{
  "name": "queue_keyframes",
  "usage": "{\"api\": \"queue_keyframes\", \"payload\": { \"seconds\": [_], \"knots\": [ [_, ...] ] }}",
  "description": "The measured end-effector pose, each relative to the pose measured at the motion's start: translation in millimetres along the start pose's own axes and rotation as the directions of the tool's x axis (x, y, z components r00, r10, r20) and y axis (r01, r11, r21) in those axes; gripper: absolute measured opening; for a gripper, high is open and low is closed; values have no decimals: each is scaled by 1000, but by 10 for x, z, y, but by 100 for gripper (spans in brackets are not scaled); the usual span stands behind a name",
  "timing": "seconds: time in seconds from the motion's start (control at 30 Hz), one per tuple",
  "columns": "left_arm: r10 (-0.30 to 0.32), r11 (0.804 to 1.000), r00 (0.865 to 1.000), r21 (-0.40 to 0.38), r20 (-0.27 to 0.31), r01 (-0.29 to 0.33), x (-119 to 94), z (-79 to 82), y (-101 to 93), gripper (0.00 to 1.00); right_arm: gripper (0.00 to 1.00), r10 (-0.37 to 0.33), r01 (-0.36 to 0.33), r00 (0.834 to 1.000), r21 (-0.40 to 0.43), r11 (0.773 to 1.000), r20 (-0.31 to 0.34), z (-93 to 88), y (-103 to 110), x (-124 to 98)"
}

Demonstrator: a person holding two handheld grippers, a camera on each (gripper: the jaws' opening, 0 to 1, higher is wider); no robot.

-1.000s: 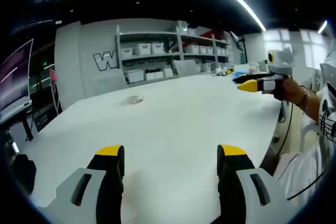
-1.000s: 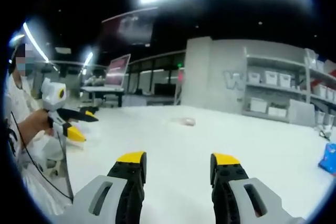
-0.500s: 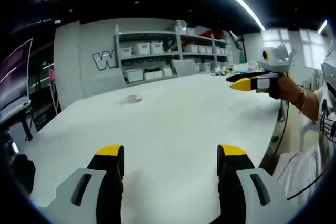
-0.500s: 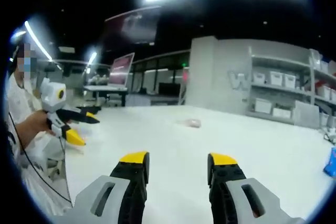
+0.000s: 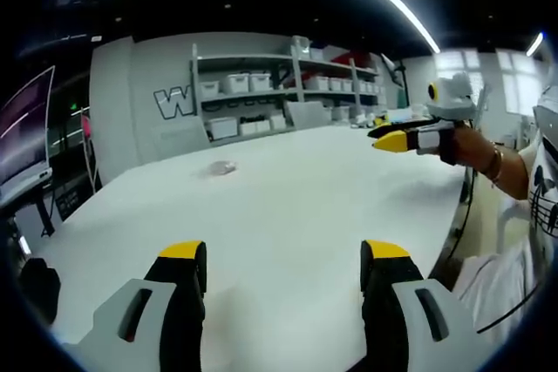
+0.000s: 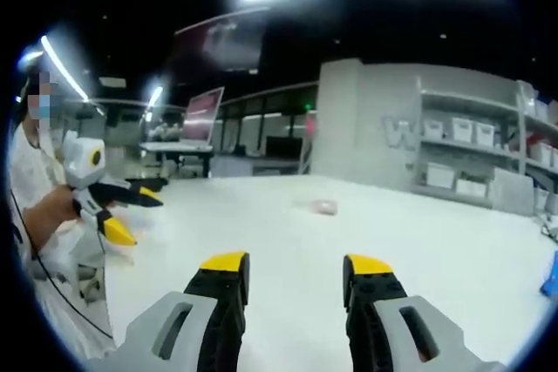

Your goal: Open the resealable bag by pulling the two sides of the seal apart until the entire bag opening is separated and visibly accessible.

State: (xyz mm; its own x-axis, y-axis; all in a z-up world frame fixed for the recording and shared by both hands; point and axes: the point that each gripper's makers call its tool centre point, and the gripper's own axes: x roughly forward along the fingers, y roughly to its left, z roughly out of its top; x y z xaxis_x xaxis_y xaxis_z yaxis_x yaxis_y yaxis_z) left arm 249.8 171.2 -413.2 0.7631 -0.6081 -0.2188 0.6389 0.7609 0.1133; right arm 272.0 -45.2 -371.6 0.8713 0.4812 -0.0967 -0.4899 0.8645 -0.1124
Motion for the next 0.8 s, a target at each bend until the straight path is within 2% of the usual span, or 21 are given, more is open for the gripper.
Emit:
{"api": "queue_keyframes", "payload": {
  "seconds": [0.8],
  "knots": [
    [-11,1000,1000,3,5,11,-9,29,-39,71,39,28,-30,998,-37,999,-53,7,-45,430]
  ]
}}
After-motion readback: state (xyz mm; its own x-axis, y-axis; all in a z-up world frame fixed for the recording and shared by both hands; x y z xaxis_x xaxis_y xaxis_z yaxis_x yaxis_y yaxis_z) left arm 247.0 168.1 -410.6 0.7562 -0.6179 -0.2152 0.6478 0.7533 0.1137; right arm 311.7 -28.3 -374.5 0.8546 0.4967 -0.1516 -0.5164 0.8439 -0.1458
